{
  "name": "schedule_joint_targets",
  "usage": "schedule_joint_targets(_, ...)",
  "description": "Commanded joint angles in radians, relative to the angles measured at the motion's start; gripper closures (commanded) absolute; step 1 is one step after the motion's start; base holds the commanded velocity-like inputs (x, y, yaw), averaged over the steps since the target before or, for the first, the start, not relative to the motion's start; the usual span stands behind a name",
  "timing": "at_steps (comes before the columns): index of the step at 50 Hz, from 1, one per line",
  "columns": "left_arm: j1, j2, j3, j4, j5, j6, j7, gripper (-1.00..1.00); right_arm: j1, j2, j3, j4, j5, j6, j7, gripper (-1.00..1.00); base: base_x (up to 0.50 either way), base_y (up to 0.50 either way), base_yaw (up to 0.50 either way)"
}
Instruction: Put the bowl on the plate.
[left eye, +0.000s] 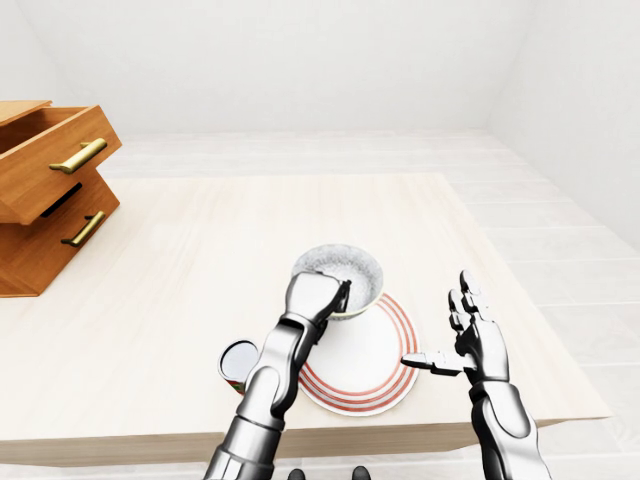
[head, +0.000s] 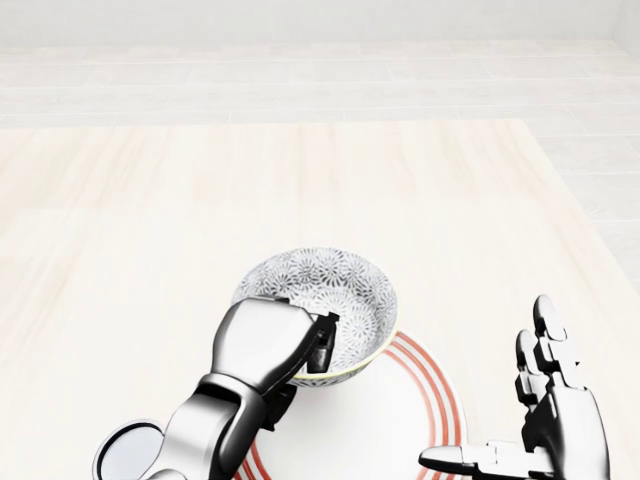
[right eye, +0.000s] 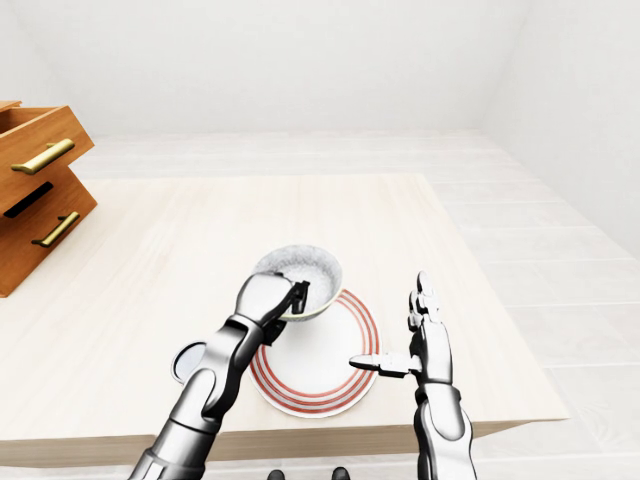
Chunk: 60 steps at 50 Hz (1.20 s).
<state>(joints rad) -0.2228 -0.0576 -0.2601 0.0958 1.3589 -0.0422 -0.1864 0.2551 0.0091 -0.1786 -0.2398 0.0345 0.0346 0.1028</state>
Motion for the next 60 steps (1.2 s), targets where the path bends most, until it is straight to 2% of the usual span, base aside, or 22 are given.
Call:
schedule_joint_targets(1, 0.044, -0.010, -0.024, -0.056, 0.023, -0.011, 0.016, 1.00, 0.000, -0.001, 0.000, 0.008, 0.000, -0.005, 0.001, -1.00, 0.00, 0.00, 0.00)
schedule_joint_targets(7, 0.057, -0.010, -0.030, -0.061, 0.023, -0.010, 0.020, 1.00, -0.005, -0.001, 0.001, 0.040, -0.001, -0.026, 0.002, -1.00, 0.00, 0.00, 0.00)
schedule_joint_targets(18, 0.087, -0.020, -0.057, -0.048, 0.024, -0.011, 0.042, 1.00, -0.005, -0.006, -0.008, 0.067, 0.006, -0.043, 0.003, -1.00, 0.00, 0.00, 0.00)
schedule_joint_targets(38, 0.112, -0.032, -0.095, -0.019, 0.024, -0.009, 0.067, 1.00, -0.003, -0.007, -0.008, 0.054, 0.005, -0.031, 0.005, -1.00, 0.00, 0.00, 0.00)
schedule_joint_targets(48, 0.129, -0.034, -0.110, 0.030, 0.021, -0.012, 0.110, 1.00, -0.007, -0.006, -0.009, 0.045, 0.004, -0.020, 0.004, -1.00, 0.00, 0.00, 0.00)
schedule_joint_targets(60, 0.142, -0.033, -0.126, 0.050, 0.019, -0.015, 0.123, 1.00, -0.003, -0.006, -0.011, 0.051, 0.005, -0.030, 0.007, -1.00, 0.00, 0.00, 0.00)
